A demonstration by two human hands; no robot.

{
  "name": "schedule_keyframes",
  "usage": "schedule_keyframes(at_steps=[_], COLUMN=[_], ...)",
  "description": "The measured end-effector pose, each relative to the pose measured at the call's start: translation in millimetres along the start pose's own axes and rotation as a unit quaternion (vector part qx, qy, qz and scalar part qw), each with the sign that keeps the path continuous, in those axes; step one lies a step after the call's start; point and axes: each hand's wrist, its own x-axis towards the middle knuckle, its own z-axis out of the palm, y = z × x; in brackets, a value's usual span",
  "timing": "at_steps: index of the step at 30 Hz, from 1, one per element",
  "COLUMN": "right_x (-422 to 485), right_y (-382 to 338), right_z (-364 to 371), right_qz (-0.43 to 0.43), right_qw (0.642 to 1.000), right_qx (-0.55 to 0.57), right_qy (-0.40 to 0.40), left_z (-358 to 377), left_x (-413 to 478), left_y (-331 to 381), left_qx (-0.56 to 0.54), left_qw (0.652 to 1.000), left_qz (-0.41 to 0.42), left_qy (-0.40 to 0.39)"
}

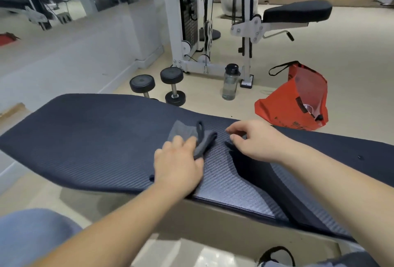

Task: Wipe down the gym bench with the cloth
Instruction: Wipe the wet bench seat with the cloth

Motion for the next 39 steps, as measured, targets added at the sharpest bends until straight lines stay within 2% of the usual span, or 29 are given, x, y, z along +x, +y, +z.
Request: schedule_keyframes(at_steps=[2,3,5,6,7,10,12,14,17,20,22,26,28,29,32,33,34,36,39], right_x=[0.9,0.6,-2.8,-5.0,-6.9,-8.3,-1.3,12.6,41.3,53.2,48.3,15.7,7.9,8.4,11.0,6.6,-1.4,-25.7,-61.0], right_y=[-10.2,-16.3,-32.2,-40.8,-49.3,-66.0,-62.9,-53.1,-23.2,-7.0,-16.2,-36.8,-27.9,-20.0,5.0,9.6,12.1,4.1,-10.1], right_z=[2.0,4.2,12.5,18.9,27.0,57.5,70.6,70.5,58.9,51.7,57.2,72.9,69.9,65.2,46.5,41.9,40.7,43.2,42.7], right_qz=[-0.023,-0.044,-0.097,-0.118,-0.133,-0.166,-0.188,-0.170,-0.068,0.043,0.034,-0.103,-0.131,-0.112,0.041,0.067,0.059,-0.021,-0.120], right_qw=[1.000,0.998,0.995,0.993,0.990,0.969,0.951,0.959,0.975,0.972,0.961,0.960,0.957,0.958,0.959,0.957,0.956,0.955,0.959], right_qx=[-0.014,-0.017,-0.024,-0.030,-0.042,-0.145,-0.224,-0.215,-0.211,-0.229,-0.269,-0.258,-0.256,-0.263,-0.273,-0.273,-0.282,-0.294,-0.250], right_qy=[0.017,0.028,0.028,0.011,-0.017,-0.111,-0.106,-0.072,-0.014,0.040,0.048,0.030,0.024,0.033,0.069,0.072,0.064,0.024,-0.065], left_z=[-3.7,-13.8,-38.3,-42.8,-46.4,-40.7,-37.3,-36.3,-35.4,-34.7,-33.4,-35.5,-38.1,-39.2,-39.5,-38.6,-37.2,-33.5,-26.1], left_x=[-10.1,-9.1,-3.6,-0.5,0.6,3.7,7.7,12.4,13.6,15.5,17.0,23.0,29.6,33.3,43.9,47.0,50.0,54.1,50.7], left_y=[5.8,-2.3,-28.6,-44.5,-58.5,-82.1,-81.6,-78.5,-79.8,-84.0,-83.2,-71.4,-65.1,-62.3,-53.2,-49.4,-44.5,-32.3,-9.9], left_qx=[-0.041,-0.123,-0.315,-0.370,-0.385,-0.253,-0.188,-0.152,-0.136,-0.160,-0.161,-0.156,-0.164,-0.171,-0.200,-0.210,-0.220,-0.232,-0.237], left_qw=[0.996,0.983,0.922,0.903,0.904,0.965,0.981,0.987,0.988,0.984,0.983,0.981,0.979,0.977,0.970,0.968,0.964,0.959,0.953], left_qz=[0.059,0.078,0.074,0.056,0.042,0.002,0.011,0.030,0.044,0.046,0.056,0.086,0.092,0.093,0.102,0.106,0.109,0.118,0.144], left_qy=[-0.052,-0.109,-0.211,-0.210,-0.179,-0.074,-0.055,-0.052,-0.060,-0.066,-0.067,-0.083,-0.084,-0.083,-0.088,-0.093,-0.098,-0.109,-0.122])
